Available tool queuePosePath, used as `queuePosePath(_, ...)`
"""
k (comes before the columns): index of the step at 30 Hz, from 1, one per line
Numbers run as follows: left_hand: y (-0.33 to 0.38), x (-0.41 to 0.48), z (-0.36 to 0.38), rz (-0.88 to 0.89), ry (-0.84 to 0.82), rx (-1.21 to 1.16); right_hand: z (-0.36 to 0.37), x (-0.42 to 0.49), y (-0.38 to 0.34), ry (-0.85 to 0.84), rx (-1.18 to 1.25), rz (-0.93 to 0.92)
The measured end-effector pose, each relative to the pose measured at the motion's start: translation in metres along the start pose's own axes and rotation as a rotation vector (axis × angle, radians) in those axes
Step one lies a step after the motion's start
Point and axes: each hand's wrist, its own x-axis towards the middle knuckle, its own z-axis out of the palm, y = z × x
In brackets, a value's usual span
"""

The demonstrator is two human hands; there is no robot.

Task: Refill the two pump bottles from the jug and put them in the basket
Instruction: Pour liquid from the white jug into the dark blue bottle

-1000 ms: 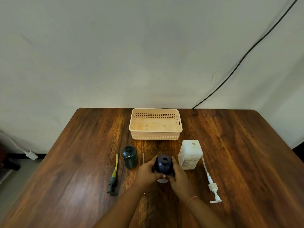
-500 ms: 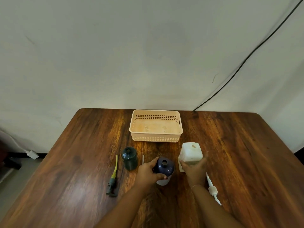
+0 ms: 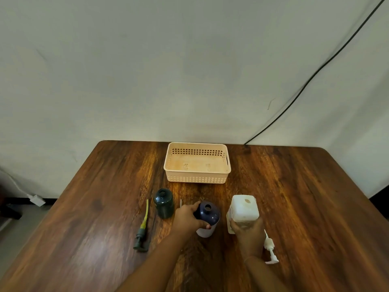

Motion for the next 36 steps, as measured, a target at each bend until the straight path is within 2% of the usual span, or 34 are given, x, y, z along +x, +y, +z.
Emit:
queuePosePath(5,0.006,0.001,-0.001,-0.024,-0.008,0.066,-0.004,-0.003,-0.01,-0.023,-0.003,-0.075)
queuePosePath(12,0.01,0.0,-0.002,-0.027,-0.018,0.088,-0.01,0.004,-0.029,-0.005,-0.237,-0.513)
queuePosePath(20,0.014,0.001,-0.002,-0.029,-0.033,0.113,-0.023,0.011,-0.042,0.079,-0.565,-0.809)
queuePosePath(28,0.015,-0.002,-0.004,-0.033,-0.038,0.138,-0.032,0.01,-0.052,0.096,-0.695,-0.933)
queuePosePath(36,0.016,-0.003,-0.005,-0.042,-0.044,0.153,-0.036,0.011,-0.058,0.08,-0.724,-0.973)
